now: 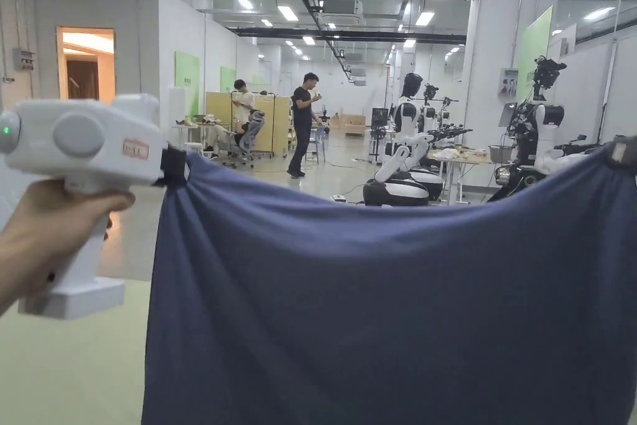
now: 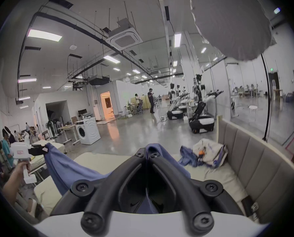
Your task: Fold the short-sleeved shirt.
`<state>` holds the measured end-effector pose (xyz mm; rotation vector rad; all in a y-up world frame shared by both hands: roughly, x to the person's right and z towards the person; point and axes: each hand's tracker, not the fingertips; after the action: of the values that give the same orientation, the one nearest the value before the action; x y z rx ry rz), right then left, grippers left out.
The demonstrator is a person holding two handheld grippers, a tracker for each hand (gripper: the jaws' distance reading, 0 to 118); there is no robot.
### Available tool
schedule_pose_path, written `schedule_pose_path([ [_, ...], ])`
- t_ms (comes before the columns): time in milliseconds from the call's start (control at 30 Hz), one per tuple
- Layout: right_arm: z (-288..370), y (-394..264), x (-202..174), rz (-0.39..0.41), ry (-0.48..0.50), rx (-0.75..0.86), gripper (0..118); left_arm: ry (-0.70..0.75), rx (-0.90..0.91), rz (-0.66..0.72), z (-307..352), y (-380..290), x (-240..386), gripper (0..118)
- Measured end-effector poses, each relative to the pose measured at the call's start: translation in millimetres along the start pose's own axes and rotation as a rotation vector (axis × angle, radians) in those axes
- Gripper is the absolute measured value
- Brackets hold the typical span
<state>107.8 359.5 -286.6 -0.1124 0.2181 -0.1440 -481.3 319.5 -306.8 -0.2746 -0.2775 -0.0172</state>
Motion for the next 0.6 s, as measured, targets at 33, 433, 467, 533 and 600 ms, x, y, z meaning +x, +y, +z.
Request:
schedule_pose_path([
  [33, -6.7, 11.7, -2.5, 0.015, -0.022, 0.012, 2, -0.018, 0.001, 0.017, -4.3, 14.7, -3.9, 0],
  [433, -117.3, 72.1, 9.2, 0.03, -0.149, 0.039, 2, 0.04, 0.046, 0.071, -116.0, 126.2, -52.0, 0],
  [467, -122.1, 74.4, 10.8, 0.021, -0.152, 0.043, 2, 0.042, 0.046, 0.066, -113.4, 125.5, -40.7, 0],
  [533, -128.1, 78.1, 12.5, 0.013, -0.144, 0.054, 2, 0.057, 0.064, 0.04, -118.4, 127.0, -38.2, 0],
  [600, -129.3, 80.1, 11.9, 0.019, -0.14, 0.064, 2, 0.072, 0.062, 0.023, -118.1, 124.5, -30.3, 0],
])
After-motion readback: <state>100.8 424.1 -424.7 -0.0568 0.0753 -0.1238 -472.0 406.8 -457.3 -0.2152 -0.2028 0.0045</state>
